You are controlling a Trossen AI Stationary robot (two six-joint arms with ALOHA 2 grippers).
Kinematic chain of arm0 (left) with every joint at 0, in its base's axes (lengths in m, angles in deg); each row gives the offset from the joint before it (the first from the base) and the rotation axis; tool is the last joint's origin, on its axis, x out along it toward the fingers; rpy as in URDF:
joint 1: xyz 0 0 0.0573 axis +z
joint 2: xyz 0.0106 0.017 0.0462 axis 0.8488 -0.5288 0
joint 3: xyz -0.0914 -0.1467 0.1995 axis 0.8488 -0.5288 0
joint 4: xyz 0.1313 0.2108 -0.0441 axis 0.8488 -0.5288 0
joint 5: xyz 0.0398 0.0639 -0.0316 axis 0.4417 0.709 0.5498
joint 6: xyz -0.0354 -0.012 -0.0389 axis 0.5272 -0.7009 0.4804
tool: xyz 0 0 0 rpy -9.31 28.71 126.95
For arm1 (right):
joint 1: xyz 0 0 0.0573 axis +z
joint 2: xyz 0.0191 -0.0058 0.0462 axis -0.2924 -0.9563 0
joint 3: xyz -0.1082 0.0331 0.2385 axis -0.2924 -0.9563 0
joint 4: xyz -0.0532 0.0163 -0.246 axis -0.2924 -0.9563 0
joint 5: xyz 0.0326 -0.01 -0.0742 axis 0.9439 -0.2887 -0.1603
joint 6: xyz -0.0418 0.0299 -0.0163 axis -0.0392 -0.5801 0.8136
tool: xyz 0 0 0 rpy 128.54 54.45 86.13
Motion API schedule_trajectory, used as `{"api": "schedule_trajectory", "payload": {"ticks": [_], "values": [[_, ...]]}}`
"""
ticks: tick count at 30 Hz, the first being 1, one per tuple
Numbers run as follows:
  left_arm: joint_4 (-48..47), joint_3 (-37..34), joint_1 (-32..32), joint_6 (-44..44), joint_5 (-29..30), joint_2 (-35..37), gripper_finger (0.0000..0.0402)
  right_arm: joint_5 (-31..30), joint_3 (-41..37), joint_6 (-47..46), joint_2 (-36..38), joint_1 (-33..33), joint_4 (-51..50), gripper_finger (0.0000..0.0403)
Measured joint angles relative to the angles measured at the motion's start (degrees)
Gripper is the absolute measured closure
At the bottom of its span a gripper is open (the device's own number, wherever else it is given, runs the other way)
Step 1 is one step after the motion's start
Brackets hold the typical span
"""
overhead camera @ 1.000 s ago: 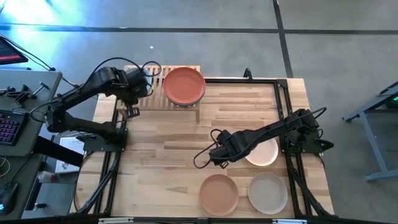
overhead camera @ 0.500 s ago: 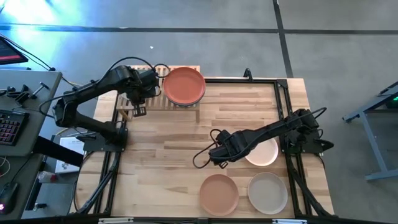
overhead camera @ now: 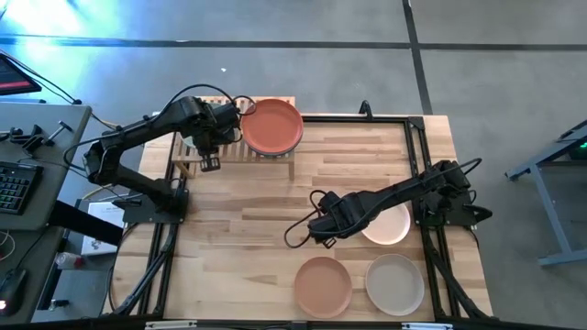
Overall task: Place and stack plates onto a shelf
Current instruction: Put the light green plate on the shelf
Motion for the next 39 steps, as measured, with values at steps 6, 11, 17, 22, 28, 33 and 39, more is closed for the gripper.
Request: {"api": "schedule_trajectory", "payload": {"ticks": [6,11,17,22,28,33,39], "values": [[-0.1,0.0,0.0,2.7,-3.2,0.0,0.0387,0.0,0.0,0.0,0.0,0.0,0.0,0.0272],[-0.1,0.0,0.0,2.9,-3.9,0.0,0.0387,0.0,0.0,-0.5,0.0,0.0,0.0,0.0272],[0.2,0.0,0.0,2.9,-3.9,0.0,0.0387,0.0,0.0,-0.6,0.0,0.0,0.0,0.0272],[2.1,0.0,0.0,1.9,-3.7,0.0,0.0386,0.0,0.0,-0.6,0.0,0.1,0.4,0.0272],[2.6,0.0,0.1,4.2,-3.9,0.0,0.0386,0.0,0.0,-0.7,0.0,0.2,1.3,0.0272],[2.6,0.0,0.8,5.4,-4.1,0.0,0.0386,-1.1,0.0,-0.7,0.0,0.2,2.9,0.0272],[4.0,0.0,1.0,4.8,-2.7,0.0,0.0387,-1.2,0.0,-0.7,0.0,0.2,2.9,0.0272]]}}
